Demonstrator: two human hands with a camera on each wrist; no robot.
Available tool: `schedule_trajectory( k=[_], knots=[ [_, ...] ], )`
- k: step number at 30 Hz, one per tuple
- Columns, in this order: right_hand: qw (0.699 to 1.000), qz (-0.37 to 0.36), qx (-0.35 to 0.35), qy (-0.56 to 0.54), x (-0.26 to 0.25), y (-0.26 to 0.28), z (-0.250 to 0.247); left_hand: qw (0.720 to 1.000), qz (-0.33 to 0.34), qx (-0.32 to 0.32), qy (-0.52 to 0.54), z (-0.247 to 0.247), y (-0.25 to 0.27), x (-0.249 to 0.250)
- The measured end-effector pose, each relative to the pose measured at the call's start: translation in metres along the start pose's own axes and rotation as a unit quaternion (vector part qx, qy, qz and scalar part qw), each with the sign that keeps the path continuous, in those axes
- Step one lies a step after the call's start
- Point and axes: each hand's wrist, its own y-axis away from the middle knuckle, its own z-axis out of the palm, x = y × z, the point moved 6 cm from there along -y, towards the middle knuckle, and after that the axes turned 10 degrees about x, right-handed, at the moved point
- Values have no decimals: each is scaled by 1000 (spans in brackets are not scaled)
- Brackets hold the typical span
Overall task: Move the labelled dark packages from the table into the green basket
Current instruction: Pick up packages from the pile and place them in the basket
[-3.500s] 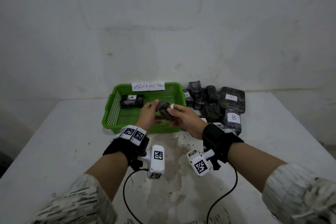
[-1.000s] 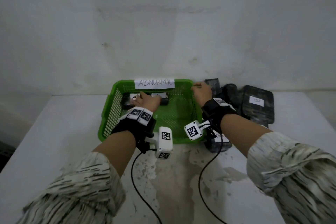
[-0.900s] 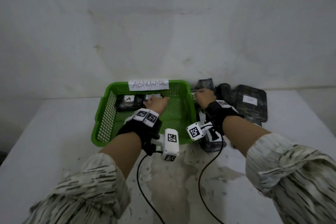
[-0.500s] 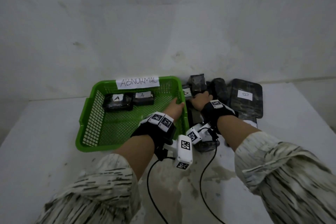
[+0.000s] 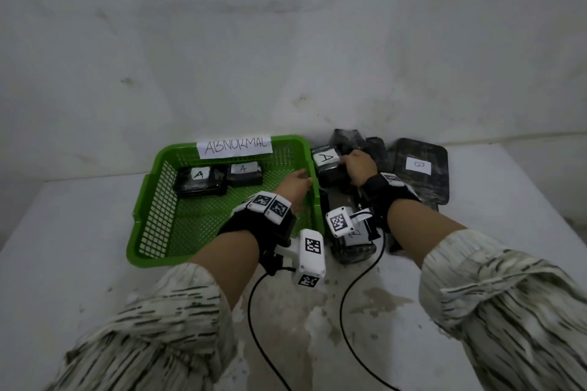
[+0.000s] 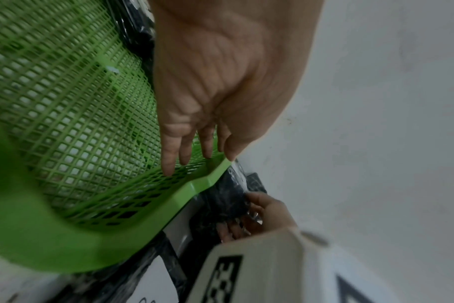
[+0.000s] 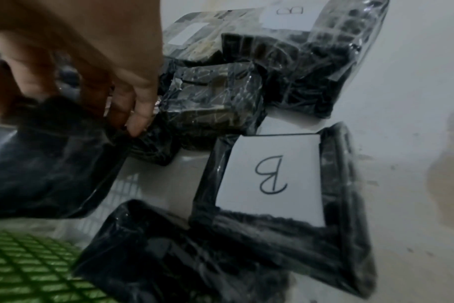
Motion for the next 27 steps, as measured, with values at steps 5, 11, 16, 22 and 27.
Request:
schedule_trajectory(
  k=[5, 11, 16, 22, 27],
  knots=[
    [992, 4, 88, -88, -4, 18, -43, 999, 42, 4, -25, -9, 17, 13],
    [965, -27, 31, -261, -20, 58, -54, 996, 62, 6, 57, -13, 41, 27],
    [953, -59, -97, -281, -37, 110, -44, 983, 62, 18, 171, -25, 62, 31],
    [937, -22, -165, -308, -42, 151, -34, 985, 121, -12, 121, -52, 87, 21],
    [933, -12, -223, -283, -51, 182, -22, 982, 139, -49, 118, -65, 113, 5]
  ],
)
